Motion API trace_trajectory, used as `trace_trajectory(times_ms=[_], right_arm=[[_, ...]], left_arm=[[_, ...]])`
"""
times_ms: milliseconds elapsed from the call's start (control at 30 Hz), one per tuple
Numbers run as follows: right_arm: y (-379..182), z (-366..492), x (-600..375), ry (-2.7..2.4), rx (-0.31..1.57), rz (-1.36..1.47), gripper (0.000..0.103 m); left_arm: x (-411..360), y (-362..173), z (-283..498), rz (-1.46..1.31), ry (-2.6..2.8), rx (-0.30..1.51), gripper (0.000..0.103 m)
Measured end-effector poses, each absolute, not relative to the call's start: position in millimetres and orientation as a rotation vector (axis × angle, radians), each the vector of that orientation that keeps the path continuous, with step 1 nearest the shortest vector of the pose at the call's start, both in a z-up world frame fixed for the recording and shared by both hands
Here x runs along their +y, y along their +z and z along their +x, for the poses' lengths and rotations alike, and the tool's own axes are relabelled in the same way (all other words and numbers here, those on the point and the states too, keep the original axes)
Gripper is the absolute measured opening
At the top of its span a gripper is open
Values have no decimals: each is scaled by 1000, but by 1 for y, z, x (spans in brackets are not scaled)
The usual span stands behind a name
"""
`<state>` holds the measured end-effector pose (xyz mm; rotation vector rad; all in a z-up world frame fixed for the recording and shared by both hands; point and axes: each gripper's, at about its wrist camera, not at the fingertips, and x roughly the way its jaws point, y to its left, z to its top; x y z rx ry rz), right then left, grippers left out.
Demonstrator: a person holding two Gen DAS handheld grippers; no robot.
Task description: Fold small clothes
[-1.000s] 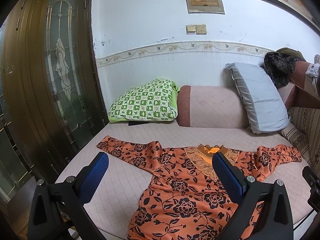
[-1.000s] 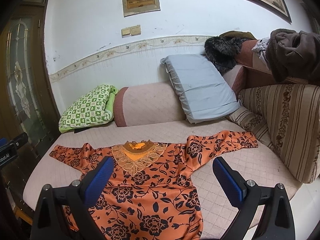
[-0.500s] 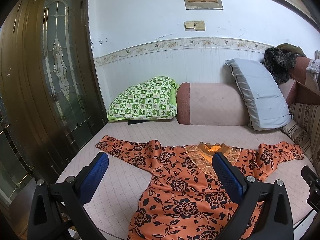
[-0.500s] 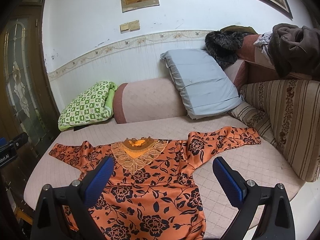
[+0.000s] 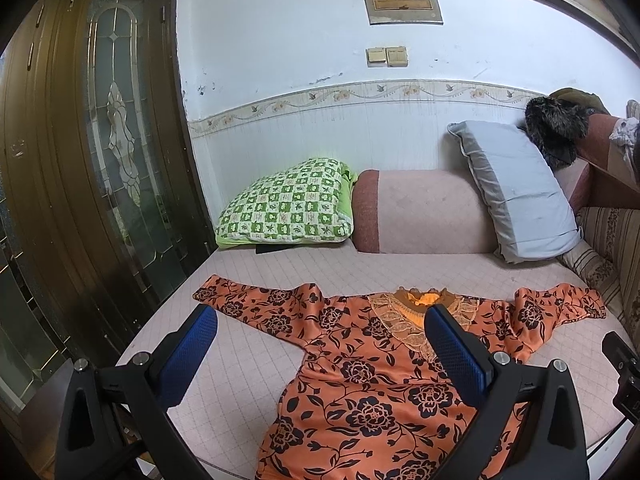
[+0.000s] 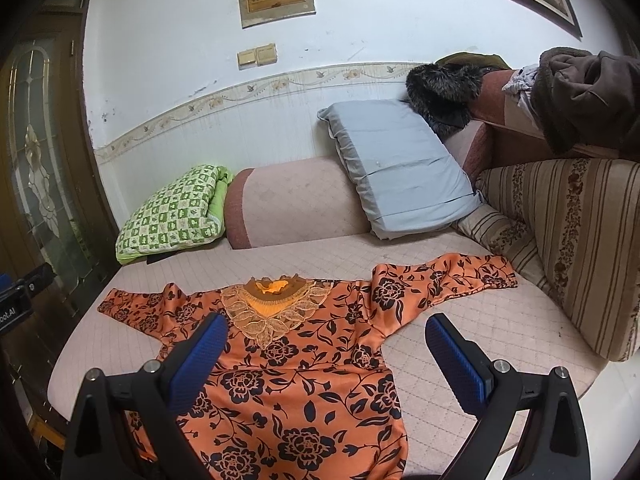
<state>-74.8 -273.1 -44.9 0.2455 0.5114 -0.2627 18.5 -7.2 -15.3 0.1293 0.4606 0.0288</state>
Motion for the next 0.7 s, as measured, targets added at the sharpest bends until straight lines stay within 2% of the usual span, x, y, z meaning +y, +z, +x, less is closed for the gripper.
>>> trace_trajectory(times_ms=[433,633,700], right_arm=[[-65,-62,-294,-289,549,272,100],[-89,-43,-326,-331,588,310,100],[-99,-36,-342,-356,600,315,100]], left_arm=[[-23,-28,42,160,25,500,103],[-42,-51,75,186,15,549,103],[-51,-67,99,168,-34,615,103]])
